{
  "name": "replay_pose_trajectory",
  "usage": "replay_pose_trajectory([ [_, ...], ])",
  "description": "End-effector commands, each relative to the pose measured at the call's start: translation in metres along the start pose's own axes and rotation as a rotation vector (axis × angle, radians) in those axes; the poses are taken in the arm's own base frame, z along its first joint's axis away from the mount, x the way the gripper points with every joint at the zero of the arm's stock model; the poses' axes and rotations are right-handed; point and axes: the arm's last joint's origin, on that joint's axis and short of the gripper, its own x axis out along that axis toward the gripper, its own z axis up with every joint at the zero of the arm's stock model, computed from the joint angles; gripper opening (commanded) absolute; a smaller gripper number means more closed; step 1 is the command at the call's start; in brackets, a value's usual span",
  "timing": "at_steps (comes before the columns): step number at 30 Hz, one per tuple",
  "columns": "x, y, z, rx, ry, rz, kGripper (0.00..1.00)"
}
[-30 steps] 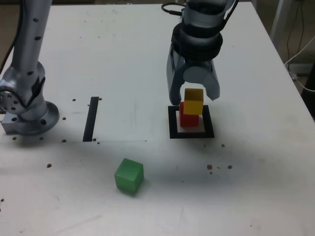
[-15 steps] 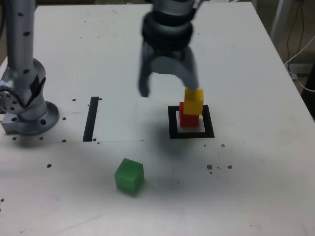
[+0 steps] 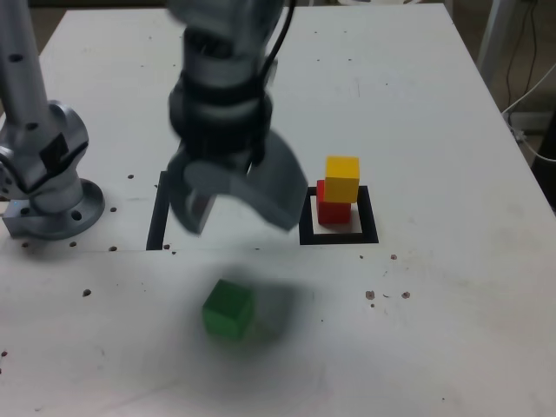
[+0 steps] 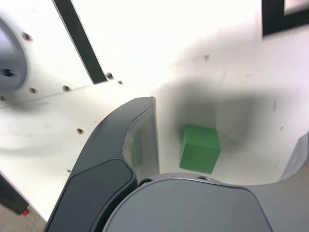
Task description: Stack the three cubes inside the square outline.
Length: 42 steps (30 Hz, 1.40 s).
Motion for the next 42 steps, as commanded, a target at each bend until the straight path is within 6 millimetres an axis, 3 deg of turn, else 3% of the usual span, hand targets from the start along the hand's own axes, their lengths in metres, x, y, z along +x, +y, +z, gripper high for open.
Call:
replay_pose_trajectory([
  [1, 0.012, -0.010, -0.002, 0.003, -0.032, -0.010, 0.99],
  [5, 0.027, -0.020, -0.007, 0.018, -0.015, -0.005, 0.99],
  [19, 0.048, -0.065, -0.001, 0.123, 0.013, 0.038, 0.99],
  [30, 0.059, -0.073, 0.007, 0.128, 0.019, 0.094, 0.96],
  [34, 0.061, -0.068, 0.011, 0.111, 0.033, 0.111, 0.84],
  [40, 0.063, -0.066, 0.013, 0.064, 0.031, 0.116, 0.48],
  [42, 0.063, -0.067, 0.015, 0.058, 0.017, 0.101, 0.43],
])
